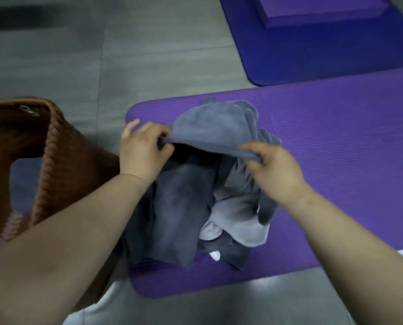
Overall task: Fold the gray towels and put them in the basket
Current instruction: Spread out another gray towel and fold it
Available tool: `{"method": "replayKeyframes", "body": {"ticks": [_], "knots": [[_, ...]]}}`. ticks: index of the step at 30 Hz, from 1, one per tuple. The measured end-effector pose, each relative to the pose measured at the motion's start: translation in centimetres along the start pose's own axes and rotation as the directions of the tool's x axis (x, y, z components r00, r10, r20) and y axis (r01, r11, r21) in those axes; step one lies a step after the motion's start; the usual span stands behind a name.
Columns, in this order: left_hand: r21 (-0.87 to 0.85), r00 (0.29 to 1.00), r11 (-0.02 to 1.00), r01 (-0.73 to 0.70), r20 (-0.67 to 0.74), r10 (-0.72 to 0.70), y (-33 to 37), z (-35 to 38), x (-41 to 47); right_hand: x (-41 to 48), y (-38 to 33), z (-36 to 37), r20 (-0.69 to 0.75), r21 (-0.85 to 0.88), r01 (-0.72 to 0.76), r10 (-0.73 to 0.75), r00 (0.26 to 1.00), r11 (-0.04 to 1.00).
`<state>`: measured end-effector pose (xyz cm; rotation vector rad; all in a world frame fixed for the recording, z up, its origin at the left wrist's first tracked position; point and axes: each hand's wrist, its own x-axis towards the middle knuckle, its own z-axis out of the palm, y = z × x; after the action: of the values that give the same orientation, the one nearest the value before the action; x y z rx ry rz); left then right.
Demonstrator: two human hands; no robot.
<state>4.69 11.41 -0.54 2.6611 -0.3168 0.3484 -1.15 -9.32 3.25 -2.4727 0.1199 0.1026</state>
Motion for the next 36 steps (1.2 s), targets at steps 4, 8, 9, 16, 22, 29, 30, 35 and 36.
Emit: {"method": "replayKeyframes", "body": {"ticks": [4,8,9,16,22,29,30,35,36], "knots": [[-0.034,0.955,0.956,0.290,-0.044,-0.292,2.5,-8.7,3.1,-0.2,-5.6,-6.8,-0.037,0.128,0.038,-0.034,0.999,0.991],[0.242,0.935,0.927,0.288,0.138,-0.326,4.4,-17.2,5.1,-0.9,-10.5,-13.8,-0.126,0.228,-0.011,0.041,0.991,0.974],[0.254,0.925,0.922,0.292,0.170,-0.340,4.8,-19.3,5.2,-1.2,-11.8,-15.3,-0.110,0.223,-0.032,0.058,0.992,0.974],[-0.112,0.861,0.914,0.391,0.396,-0.319,11.4,-34.6,8.2,-4.3,-20.8,-27.9,0.079,-0.006,-0.180,0.180,0.980,0.984],[-0.378,0.906,0.896,0.231,0.420,-0.056,22.0,-44.3,12.0,-7.3,-26.6,-36.6,0.053,-0.151,-0.254,0.264,0.963,0.955],[-0.516,0.878,0.856,0.017,0.418,0.234,33.8,-50.1,13.9,-11.2,-30.3,-42.7,0.134,0.250,-0.219,0.190,0.973,0.943],[-0.532,0.875,0.847,-0.003,0.409,0.260,35.5,-50.5,14.1,-11.8,-30.4,-43.6,0.187,0.316,-0.225,0.171,0.967,0.922],[-0.543,0.904,0.838,0.048,0.381,0.195,42.7,-50.3,14.6,-14.4,-27.5,-48.4,0.178,0.466,-0.162,0.087,0.980,0.870],[-0.543,0.913,0.836,0.084,0.378,0.154,43.9,-49.9,14.7,-14.9,-26.1,-49.8,0.146,0.427,-0.142,0.086,0.986,0.893]]}}
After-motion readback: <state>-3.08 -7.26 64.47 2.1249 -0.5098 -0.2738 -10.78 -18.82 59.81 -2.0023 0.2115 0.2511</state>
